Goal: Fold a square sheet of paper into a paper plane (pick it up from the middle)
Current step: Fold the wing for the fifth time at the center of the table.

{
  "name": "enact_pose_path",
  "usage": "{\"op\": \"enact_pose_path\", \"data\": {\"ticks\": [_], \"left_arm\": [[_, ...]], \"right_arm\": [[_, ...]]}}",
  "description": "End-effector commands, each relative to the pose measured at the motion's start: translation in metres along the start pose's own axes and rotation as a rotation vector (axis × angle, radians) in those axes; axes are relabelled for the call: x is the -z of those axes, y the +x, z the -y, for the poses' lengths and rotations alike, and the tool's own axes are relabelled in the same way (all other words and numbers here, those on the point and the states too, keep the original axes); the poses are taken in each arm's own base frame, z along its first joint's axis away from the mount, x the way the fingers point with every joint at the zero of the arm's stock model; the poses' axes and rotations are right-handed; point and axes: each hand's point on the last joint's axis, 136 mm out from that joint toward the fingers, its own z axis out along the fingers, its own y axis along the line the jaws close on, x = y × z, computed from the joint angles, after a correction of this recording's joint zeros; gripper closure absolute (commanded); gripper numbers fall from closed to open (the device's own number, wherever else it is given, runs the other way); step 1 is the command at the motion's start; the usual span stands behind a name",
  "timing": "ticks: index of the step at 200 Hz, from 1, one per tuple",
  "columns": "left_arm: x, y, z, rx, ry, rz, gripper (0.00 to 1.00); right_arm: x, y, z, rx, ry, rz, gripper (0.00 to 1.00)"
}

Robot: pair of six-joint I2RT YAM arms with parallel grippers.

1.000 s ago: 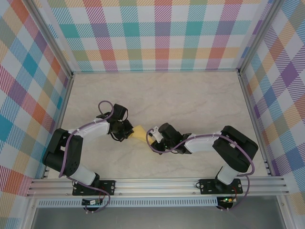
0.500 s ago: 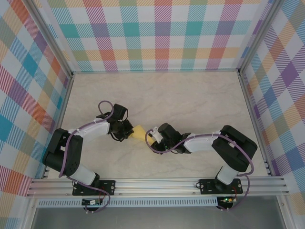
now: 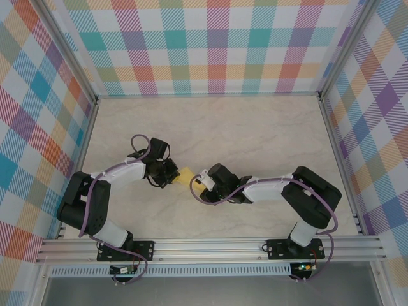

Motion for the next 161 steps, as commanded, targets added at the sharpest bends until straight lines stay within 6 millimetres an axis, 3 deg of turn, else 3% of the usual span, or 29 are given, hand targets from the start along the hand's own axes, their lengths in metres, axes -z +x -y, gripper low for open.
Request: {"op": "enact_pose_path", "data": {"ticks": [1, 68, 108, 120, 133, 141, 154, 161], "left_arm": [[0.0, -0.003, 0.003, 0.023, 0.017, -0.018, 1.0], [0.002, -0.007, 0.003, 0.027, 0.013, -0.014, 1.0], [0.006, -0.009, -0.002, 0.014, -0.022, -0.001, 1.0], [0.009, -0.009, -0.001, 0.005, -0.022, 0.005, 0.85], [0.013, -0.009, -0.003, -0.002, -0.028, 0.017, 0.77], [0.018, -0.01, -0.004, -0.008, -0.037, 0.033, 0.65], [0.027, -0.013, -0.009, -0.014, -0.059, 0.06, 0.61], [0.032, -0.014, -0.014, -0.013, -0.079, 0.078, 0.53]], "right_arm": [[-0.004, -0.004, -0.003, 0.051, -0.001, -0.014, 0.74], [-0.006, -0.009, -0.003, 0.047, -0.003, -0.017, 0.83], [-0.007, -0.009, -0.01, 0.005, -0.043, -0.032, 0.93], [-0.008, -0.009, -0.015, -0.021, -0.073, -0.046, 0.96], [-0.011, -0.01, -0.021, -0.055, -0.112, -0.061, 0.99], [-0.012, -0.011, -0.023, -0.084, -0.127, -0.066, 0.99], [-0.013, -0.014, -0.027, -0.134, -0.163, -0.067, 1.0], [-0.014, -0.014, -0.029, -0.153, -0.178, -0.068, 1.0]]}}
